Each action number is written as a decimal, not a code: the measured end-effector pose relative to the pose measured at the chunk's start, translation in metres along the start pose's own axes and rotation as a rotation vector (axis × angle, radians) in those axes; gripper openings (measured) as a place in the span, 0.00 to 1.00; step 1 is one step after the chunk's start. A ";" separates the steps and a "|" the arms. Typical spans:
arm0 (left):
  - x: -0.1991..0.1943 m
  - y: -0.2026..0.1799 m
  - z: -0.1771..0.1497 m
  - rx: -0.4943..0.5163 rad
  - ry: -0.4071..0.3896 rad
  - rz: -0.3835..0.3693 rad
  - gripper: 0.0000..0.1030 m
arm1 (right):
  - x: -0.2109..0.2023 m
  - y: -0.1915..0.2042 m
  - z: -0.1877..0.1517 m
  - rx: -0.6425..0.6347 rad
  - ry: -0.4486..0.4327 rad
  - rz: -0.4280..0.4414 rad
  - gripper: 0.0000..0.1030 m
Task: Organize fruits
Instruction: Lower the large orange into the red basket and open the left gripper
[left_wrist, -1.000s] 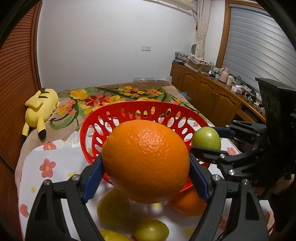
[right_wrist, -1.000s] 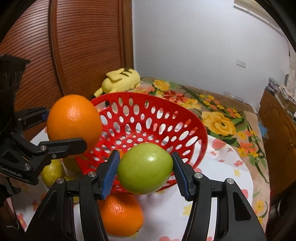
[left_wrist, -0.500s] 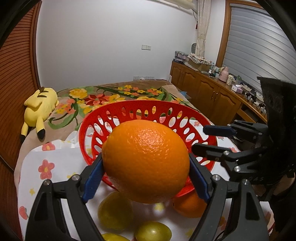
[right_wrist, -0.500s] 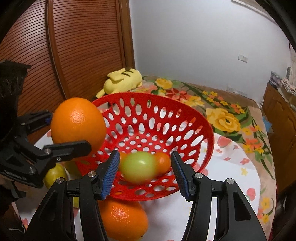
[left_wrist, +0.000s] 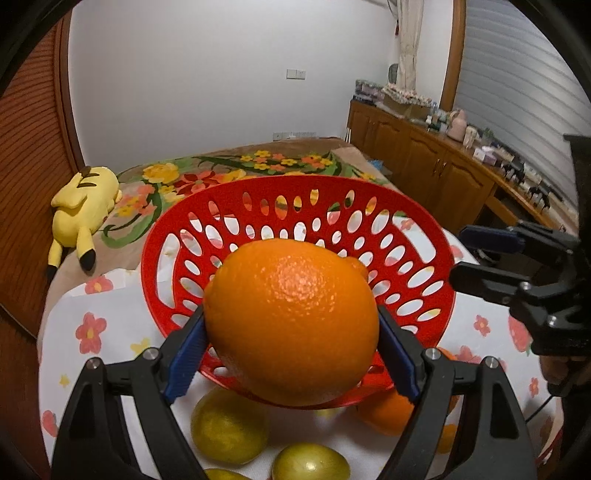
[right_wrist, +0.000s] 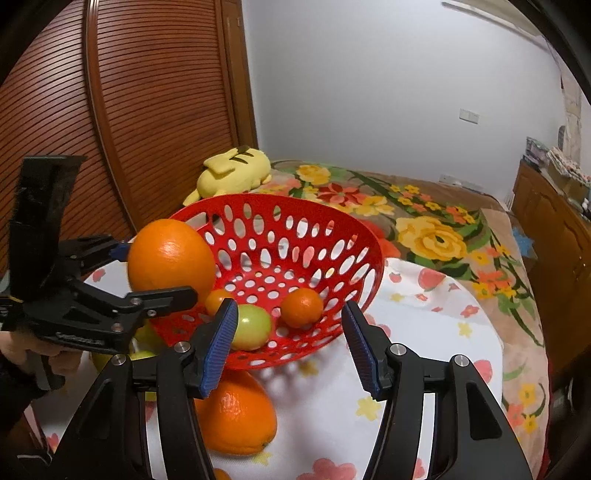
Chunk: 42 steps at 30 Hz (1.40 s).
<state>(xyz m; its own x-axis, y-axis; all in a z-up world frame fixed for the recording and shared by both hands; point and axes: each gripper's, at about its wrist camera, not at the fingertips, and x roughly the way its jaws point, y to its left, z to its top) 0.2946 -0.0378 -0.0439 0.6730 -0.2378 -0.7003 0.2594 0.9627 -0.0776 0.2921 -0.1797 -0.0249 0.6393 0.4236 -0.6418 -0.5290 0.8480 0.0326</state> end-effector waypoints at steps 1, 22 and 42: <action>0.001 -0.002 0.000 0.004 0.005 0.003 0.82 | -0.001 0.000 -0.001 -0.002 0.000 0.000 0.58; 0.028 -0.021 0.010 0.000 0.096 -0.023 0.83 | -0.004 -0.006 -0.011 0.001 0.010 -0.014 0.58; -0.001 0.009 0.030 -0.048 -0.069 0.016 0.85 | -0.003 -0.011 -0.024 0.021 0.020 -0.020 0.58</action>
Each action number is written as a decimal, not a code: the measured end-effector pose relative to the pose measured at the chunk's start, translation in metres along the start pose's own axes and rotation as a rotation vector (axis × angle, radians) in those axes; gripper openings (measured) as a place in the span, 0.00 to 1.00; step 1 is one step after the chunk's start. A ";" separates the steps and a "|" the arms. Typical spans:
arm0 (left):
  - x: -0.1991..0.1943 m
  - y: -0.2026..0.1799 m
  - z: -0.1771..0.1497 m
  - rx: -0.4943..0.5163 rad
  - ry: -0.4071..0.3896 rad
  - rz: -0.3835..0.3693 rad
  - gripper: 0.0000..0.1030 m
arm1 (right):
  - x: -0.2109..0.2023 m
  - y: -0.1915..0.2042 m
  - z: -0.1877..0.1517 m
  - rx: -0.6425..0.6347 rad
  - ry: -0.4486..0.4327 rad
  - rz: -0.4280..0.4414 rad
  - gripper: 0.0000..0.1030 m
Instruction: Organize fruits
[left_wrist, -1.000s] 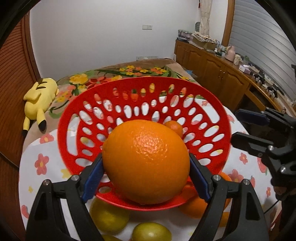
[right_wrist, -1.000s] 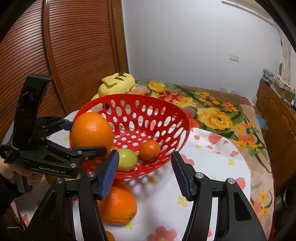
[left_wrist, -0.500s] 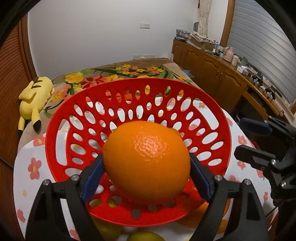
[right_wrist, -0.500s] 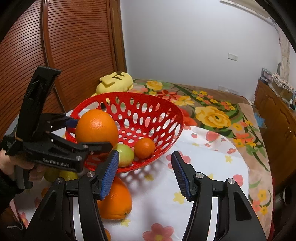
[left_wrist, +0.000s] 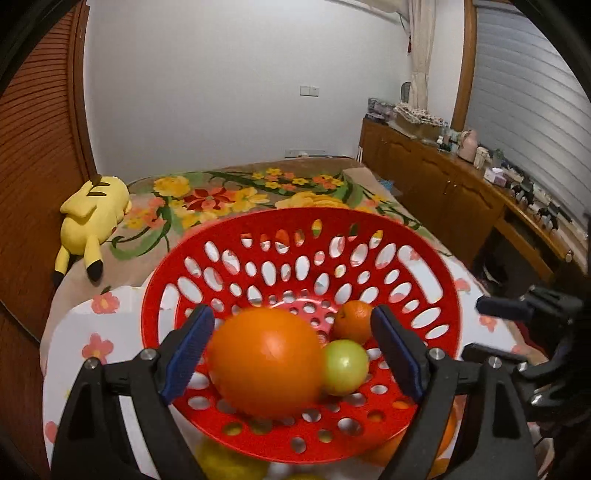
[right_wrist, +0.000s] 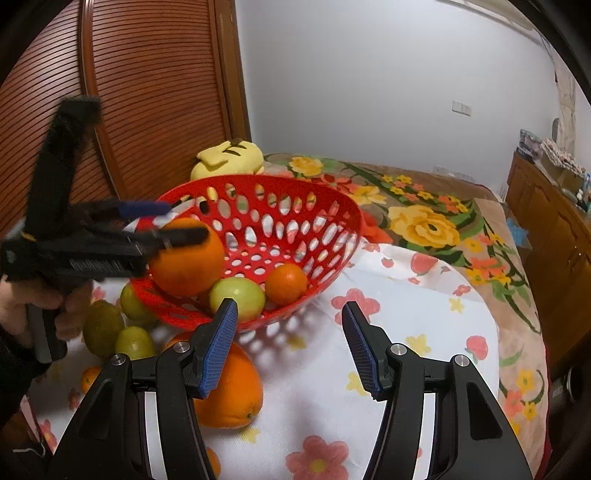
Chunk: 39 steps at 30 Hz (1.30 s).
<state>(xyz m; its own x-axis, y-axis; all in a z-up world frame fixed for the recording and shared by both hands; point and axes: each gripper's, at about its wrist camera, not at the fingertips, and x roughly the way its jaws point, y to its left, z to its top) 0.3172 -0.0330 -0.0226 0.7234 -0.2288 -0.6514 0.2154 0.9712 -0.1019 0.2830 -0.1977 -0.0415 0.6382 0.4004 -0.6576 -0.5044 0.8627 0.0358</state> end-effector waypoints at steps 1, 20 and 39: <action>-0.003 0.000 0.001 0.001 -0.004 0.000 0.85 | -0.001 0.000 -0.001 0.001 0.000 0.000 0.58; -0.073 0.002 -0.040 0.013 -0.096 -0.029 0.85 | -0.028 0.026 -0.028 0.047 -0.023 0.000 0.59; -0.136 -0.002 -0.122 0.061 -0.126 0.074 0.85 | -0.050 0.058 -0.101 0.117 -0.006 -0.047 0.61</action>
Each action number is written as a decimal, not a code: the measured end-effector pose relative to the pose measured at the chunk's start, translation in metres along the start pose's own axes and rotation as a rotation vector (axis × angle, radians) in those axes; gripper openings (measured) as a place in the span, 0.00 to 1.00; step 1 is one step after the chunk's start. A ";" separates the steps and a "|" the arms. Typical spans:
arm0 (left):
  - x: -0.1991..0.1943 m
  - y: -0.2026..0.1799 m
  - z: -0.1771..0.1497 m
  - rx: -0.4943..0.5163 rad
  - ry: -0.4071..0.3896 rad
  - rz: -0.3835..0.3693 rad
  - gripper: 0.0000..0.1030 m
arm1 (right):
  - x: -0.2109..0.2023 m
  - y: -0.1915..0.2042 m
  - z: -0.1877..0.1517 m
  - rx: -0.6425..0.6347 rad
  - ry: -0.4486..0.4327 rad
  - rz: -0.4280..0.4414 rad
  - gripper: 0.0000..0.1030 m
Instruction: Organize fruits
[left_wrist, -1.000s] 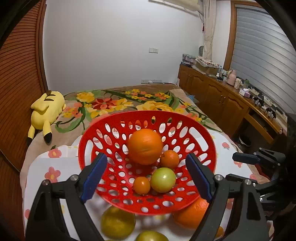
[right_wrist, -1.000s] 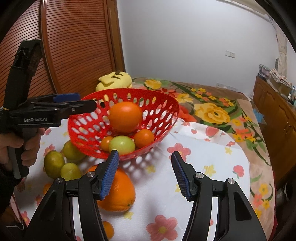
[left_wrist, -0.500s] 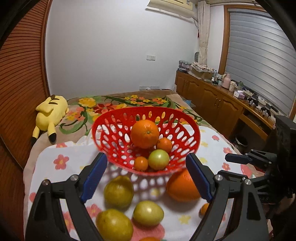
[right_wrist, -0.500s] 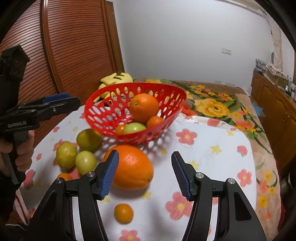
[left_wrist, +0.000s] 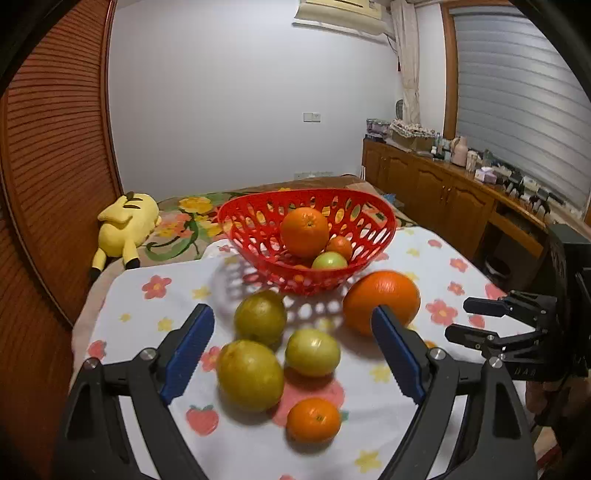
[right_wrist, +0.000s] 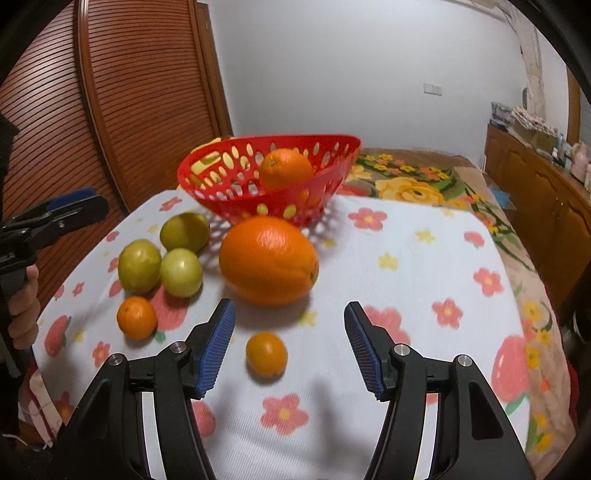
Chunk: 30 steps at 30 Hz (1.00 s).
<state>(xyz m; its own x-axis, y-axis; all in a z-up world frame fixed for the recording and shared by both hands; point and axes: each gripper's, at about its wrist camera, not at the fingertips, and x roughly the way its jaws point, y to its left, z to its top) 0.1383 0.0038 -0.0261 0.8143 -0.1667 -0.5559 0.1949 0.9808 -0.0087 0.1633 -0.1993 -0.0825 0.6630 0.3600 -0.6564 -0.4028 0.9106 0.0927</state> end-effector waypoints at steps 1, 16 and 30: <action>-0.002 0.001 -0.003 0.005 0.002 0.000 0.85 | 0.001 0.000 -0.002 0.002 0.003 0.002 0.61; 0.001 0.009 -0.042 0.013 0.031 0.031 0.86 | 0.019 0.012 -0.019 -0.003 0.057 0.015 0.61; 0.017 0.010 -0.056 -0.006 0.079 -0.019 0.86 | 0.040 0.013 -0.022 -0.005 0.124 0.023 0.54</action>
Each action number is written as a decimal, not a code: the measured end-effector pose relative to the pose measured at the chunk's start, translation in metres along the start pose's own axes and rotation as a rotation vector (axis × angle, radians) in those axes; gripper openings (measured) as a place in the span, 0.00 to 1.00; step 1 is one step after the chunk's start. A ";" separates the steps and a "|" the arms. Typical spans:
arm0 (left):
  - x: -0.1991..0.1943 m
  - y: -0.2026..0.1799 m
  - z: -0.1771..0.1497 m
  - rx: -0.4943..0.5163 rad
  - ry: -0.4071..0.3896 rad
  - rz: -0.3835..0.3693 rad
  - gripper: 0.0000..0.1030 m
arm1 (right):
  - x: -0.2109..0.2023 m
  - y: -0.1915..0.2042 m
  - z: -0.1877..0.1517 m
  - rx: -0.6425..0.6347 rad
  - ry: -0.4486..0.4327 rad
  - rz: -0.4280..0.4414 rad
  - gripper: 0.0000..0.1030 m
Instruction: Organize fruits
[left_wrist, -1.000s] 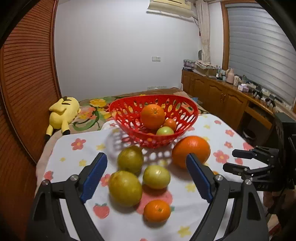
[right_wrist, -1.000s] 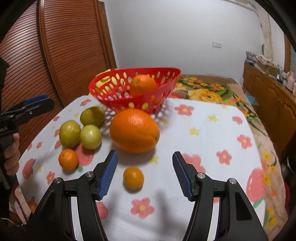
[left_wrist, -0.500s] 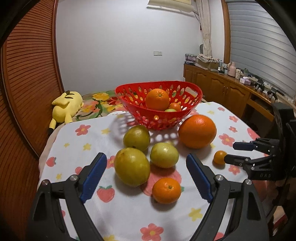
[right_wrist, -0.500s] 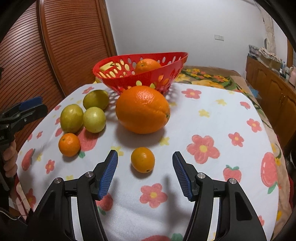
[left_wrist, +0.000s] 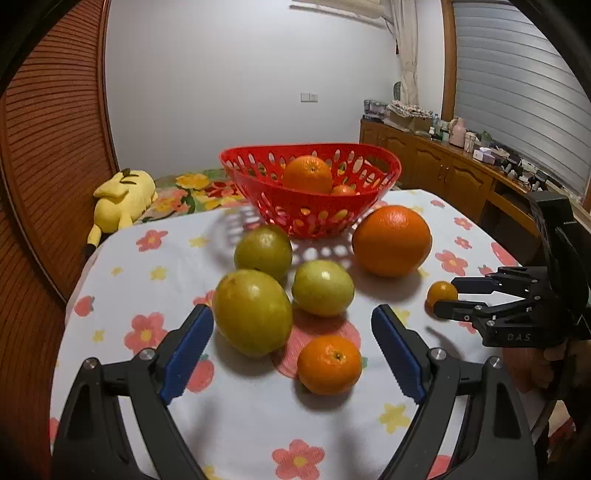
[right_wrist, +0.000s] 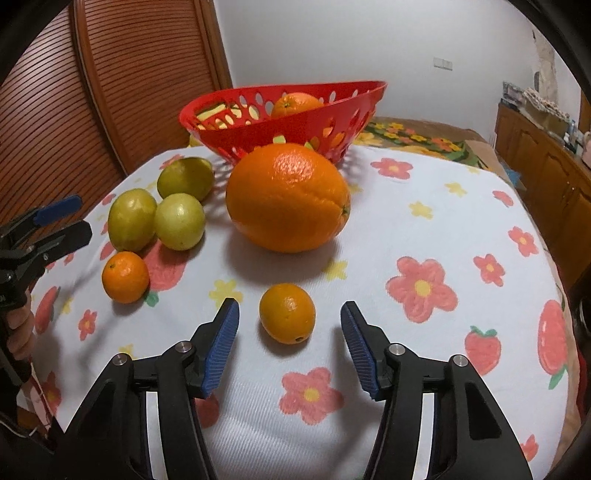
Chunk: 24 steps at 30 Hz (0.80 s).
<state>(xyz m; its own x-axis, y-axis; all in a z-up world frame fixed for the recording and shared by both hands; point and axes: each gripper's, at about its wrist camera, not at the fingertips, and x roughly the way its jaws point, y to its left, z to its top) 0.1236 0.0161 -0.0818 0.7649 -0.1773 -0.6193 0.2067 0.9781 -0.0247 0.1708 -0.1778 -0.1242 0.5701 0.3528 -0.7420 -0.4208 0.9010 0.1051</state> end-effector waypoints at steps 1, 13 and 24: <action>0.002 0.000 -0.002 -0.002 0.013 -0.004 0.86 | 0.002 0.001 0.000 -0.002 0.009 0.000 0.52; 0.024 0.000 -0.022 -0.043 0.128 -0.093 0.76 | 0.005 0.004 -0.003 -0.035 0.027 0.003 0.30; 0.035 -0.008 -0.026 -0.043 0.158 -0.117 0.57 | 0.005 0.006 -0.003 -0.044 0.025 -0.015 0.30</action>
<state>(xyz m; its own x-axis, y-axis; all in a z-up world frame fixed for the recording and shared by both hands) 0.1325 0.0048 -0.1241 0.6310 -0.2738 -0.7259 0.2597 0.9562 -0.1350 0.1691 -0.1709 -0.1289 0.5594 0.3323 -0.7593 -0.4430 0.8942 0.0649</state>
